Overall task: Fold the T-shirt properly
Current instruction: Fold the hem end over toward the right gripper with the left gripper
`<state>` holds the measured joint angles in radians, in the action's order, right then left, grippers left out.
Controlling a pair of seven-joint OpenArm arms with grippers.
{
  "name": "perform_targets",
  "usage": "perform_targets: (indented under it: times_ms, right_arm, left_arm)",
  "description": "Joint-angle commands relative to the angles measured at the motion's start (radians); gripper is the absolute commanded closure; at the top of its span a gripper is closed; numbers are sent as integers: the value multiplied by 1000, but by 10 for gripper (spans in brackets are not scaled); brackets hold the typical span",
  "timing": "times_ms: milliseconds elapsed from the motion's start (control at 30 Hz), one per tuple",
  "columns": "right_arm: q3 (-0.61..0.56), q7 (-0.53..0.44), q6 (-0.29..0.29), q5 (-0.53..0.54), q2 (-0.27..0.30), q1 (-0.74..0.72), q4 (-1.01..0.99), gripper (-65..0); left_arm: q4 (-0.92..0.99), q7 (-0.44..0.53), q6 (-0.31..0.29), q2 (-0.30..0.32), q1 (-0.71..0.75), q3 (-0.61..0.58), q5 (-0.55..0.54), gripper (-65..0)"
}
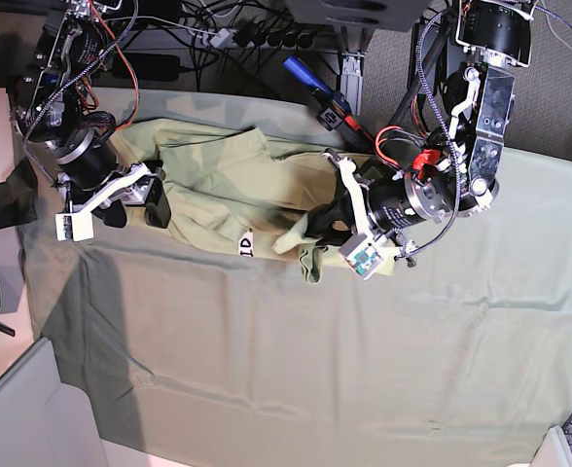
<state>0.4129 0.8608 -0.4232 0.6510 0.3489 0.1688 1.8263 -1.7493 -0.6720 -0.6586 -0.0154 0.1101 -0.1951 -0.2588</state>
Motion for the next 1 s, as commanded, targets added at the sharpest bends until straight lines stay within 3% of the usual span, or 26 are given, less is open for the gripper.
perform_targets:
  times_ms: [0,100,167,433,533,667,800,967]
  right_arm:
    - [8,-23,-62,16,14,-11,18,-445]
    - [8,-23,-62,23,14,-11,18,-445]
    - [8,-23,-62,23,14,-10,18,-445]
    - [9,-35,-61,30,15,-13,18,-445]
    - [29,-37,-61,26,15,-13,18,-445]
    - [141,-14,-48,60,19,-13,18,-445]
    - [257,35,-48,91,21,-6,2,-445]
    - [272,42,-53,129,25,-8,-161,-445]
  left_arm:
    - [-18,29,0,-4,-13,-11,-21,-7]
    - [-18,42,0,-4,-13,-36,-21,-223]
    - [-18,45,0,-4,-13,-52,-24,-304]
    - [-19,52,0,-27,-25,-133,-129,-307]
    - [-34,40,0,-37,-42,-123,-118,-306]
    - [-66,-5,0,-27,-55,-48,-119,-306]
    - [-69,-8,0,31,-56,43,-189,-306]
    - [-69,-36,0,116,-55,101,-235,-305]
